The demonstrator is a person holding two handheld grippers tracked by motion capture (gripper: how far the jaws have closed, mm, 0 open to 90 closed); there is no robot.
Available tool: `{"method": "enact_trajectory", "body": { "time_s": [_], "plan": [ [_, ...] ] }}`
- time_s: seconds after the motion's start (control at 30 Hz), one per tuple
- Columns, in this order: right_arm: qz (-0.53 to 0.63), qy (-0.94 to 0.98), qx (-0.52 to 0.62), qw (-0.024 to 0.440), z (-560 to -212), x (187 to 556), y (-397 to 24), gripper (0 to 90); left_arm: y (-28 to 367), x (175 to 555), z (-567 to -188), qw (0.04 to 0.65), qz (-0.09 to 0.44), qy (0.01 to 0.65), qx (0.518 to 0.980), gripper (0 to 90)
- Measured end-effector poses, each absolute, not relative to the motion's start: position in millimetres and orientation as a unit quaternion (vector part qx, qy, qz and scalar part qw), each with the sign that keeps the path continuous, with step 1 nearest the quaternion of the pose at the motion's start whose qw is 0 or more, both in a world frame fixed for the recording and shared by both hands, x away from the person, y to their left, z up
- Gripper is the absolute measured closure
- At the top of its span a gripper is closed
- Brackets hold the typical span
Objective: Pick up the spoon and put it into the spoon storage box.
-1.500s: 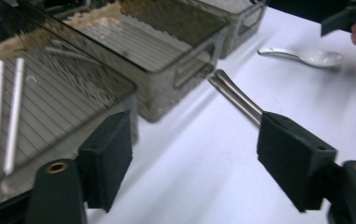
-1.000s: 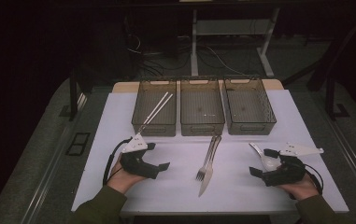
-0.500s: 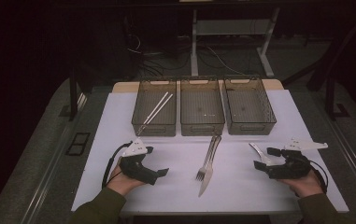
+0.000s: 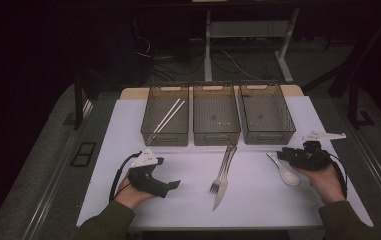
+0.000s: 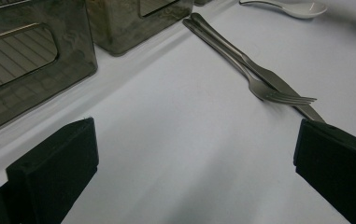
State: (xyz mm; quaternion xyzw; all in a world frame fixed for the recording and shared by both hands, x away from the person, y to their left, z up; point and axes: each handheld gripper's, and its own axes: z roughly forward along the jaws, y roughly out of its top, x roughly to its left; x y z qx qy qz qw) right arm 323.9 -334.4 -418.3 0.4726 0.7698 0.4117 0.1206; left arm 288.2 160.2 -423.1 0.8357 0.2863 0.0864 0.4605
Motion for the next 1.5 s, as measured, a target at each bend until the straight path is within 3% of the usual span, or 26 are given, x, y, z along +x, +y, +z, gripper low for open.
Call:
{"method": "enact_trajectory", "body": {
  "time_s": [0.1, 0.27, 0.63, 1.5],
  "plan": [
    [0.405, 0.769, 0.48, 0.12, -420.6, 337.9, -334.4, 80.1, 159.7, 287.9, -423.7, 0.462, 0.084, 0.288, 0.834, 0.0],
    [0.391, 0.772, 0.488, 0.111, -427.9, 356.7, -331.9, 89.4, 159.4, 287.8, -424.0, 0.463, 0.083, 0.289, 0.834, 0.0],
    [0.344, 0.797, 0.489, 0.09, -447.6, 370.1, -321.8, 89.7, 158.1, 286.8, -424.2, 0.462, 0.08, 0.284, 0.837, 0.0],
    [0.342, 0.848, 0.404, 0.036, -441.7, 354.2, -290.6, 89.7, 156.9, 286.0, -424.3, 0.463, 0.076, 0.278, 0.838, 0.0]
  ]
}}
